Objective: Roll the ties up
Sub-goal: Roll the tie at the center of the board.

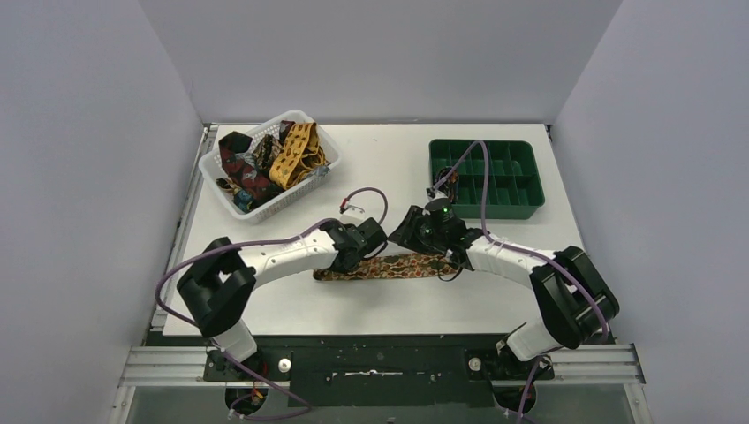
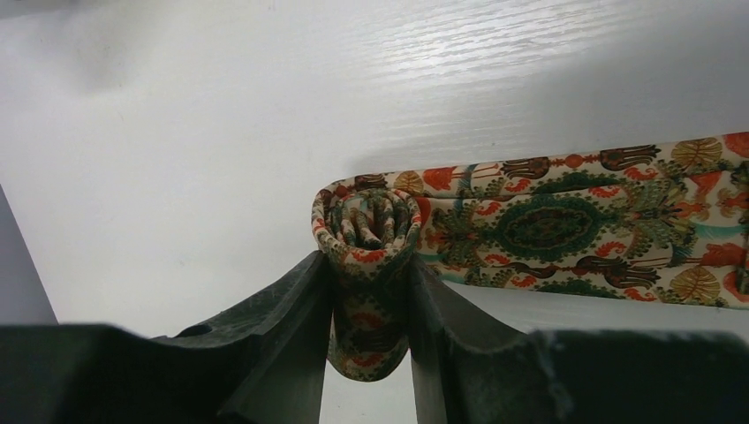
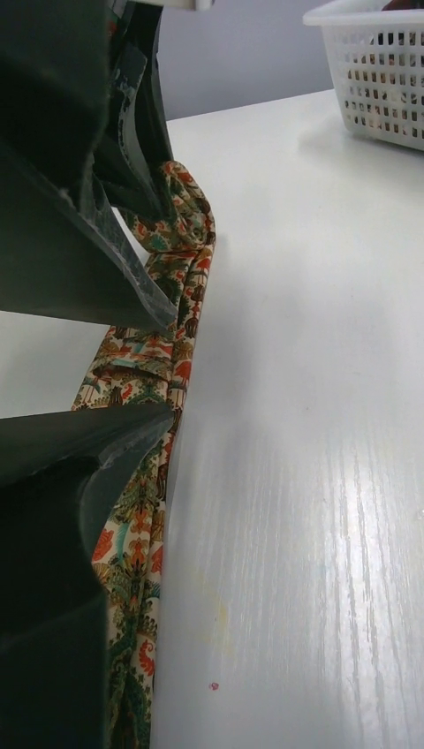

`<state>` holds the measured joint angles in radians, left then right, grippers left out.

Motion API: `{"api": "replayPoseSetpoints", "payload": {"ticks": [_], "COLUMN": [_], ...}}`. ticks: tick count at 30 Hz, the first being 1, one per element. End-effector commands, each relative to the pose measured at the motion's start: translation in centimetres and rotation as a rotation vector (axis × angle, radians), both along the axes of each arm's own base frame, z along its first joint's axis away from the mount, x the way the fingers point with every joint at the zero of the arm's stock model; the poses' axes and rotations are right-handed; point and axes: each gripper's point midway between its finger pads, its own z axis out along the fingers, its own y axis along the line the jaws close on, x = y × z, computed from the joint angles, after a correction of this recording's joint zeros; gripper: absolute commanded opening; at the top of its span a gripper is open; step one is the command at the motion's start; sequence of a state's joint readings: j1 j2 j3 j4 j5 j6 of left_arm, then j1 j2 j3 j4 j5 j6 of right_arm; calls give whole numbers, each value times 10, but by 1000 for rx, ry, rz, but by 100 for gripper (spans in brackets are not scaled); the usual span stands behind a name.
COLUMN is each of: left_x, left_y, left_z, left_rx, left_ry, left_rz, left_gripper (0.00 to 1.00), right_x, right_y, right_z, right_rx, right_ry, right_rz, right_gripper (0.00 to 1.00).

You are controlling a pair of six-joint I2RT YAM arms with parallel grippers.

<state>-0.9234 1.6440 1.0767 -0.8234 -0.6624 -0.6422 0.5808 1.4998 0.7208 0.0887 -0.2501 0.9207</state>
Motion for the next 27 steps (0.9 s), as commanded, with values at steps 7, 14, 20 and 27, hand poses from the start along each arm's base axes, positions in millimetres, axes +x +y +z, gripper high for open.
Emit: {"api": "replayPoseSetpoints", "payload": {"ticks": [7, 14, 20, 27], "left_x": [5, 1, 5, 16], "left_y": [-39, -66, -86, -96], "left_z": [-10, -29, -25, 26], "left_rx": [23, -70, -164, -336], "left_ry": [49, 120, 112, -7], "left_rz": [-68, -93, -81, -55], "left_gripper": [37, 42, 49, 62], "right_x": [7, 8, 10, 12], "right_y": [-14, -28, -31, -18], "right_z": [16, 14, 18, 39], "right_rx": [7, -9, -5, 59], "right_ry": [-52, -48, -56, -143], "right_rz": [-50, -82, -83, 2], "right_gripper": [38, 39, 40, 47]}}
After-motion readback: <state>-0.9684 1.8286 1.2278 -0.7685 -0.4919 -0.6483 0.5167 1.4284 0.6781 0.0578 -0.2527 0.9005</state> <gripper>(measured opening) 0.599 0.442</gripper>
